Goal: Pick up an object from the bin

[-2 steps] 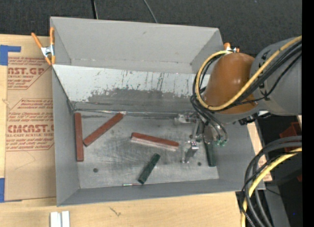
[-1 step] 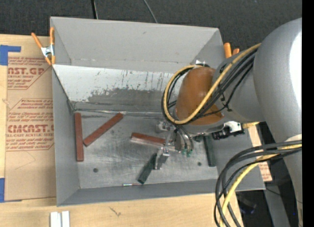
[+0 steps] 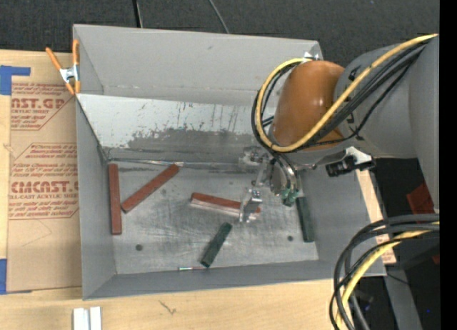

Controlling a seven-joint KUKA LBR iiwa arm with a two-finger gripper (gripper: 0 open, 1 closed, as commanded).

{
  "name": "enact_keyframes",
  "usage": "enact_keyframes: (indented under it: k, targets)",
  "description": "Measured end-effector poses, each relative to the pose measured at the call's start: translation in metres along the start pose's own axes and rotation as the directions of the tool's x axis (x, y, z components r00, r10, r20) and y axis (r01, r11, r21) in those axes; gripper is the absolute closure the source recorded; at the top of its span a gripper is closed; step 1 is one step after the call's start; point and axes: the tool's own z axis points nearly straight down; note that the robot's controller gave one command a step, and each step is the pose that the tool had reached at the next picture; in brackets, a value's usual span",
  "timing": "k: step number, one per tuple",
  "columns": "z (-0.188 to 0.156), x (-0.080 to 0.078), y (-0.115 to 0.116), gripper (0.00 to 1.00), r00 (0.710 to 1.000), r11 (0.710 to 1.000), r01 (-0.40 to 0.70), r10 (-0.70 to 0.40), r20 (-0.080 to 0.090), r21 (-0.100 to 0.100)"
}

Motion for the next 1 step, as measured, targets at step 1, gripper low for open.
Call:
enact_keyframes:
  k: [1]
  targets:
    - [0.0567,0.0157,0.0004,0.0,1.0,1.0,-0.004,0.004,0.002,0.001]
